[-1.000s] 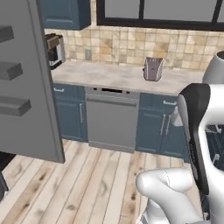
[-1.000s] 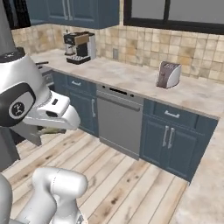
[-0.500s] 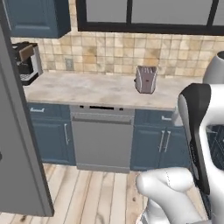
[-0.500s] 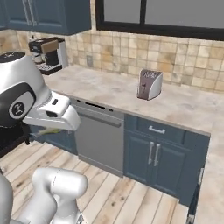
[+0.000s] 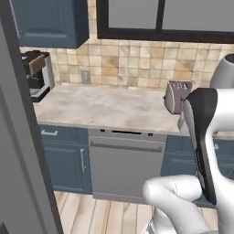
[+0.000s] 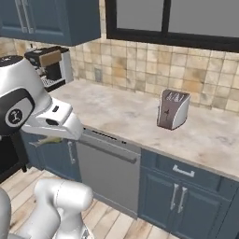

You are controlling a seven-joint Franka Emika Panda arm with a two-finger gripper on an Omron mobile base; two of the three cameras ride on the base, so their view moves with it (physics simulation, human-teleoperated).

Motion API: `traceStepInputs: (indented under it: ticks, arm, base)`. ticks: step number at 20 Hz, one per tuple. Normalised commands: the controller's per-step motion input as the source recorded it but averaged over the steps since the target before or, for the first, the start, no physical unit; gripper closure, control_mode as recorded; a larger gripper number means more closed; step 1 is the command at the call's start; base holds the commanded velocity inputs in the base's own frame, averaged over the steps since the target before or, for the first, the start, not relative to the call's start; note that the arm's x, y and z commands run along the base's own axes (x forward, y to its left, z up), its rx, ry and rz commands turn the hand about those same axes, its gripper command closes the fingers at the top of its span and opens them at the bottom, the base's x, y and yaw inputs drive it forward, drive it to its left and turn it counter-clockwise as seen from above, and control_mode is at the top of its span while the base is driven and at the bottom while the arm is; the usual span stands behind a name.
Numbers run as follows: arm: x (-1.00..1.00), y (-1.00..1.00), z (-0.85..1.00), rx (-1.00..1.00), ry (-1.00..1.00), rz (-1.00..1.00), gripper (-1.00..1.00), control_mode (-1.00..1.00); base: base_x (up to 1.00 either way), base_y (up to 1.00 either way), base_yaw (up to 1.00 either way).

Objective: Retrieve the fish from the fridge and place it on the saucepan with marinade on the stove.

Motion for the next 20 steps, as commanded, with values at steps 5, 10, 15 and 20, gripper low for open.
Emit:
traceStepInputs:
  ticks: [5,10,15,20]
  arm:
    - [0.00,0.00,0.00,0.00,0.00,0.00,1.00,1.00]
    - [0.00,0.00,0.00,0.00,0.00,0.00,1.00,1.00]
    - [0.00,0.00,0.00,0.00,0.00,0.00,1.00,1.00]
    - [0.00,0.00,0.00,0.00,0.00,0.00,1.00,1.00]
  base:
    - [0.74,0.00,0.35]
    - [0.54,0.00,0.63]
    - [0.46,0.00,0.87]
    - [0.41,0.00,0.92]
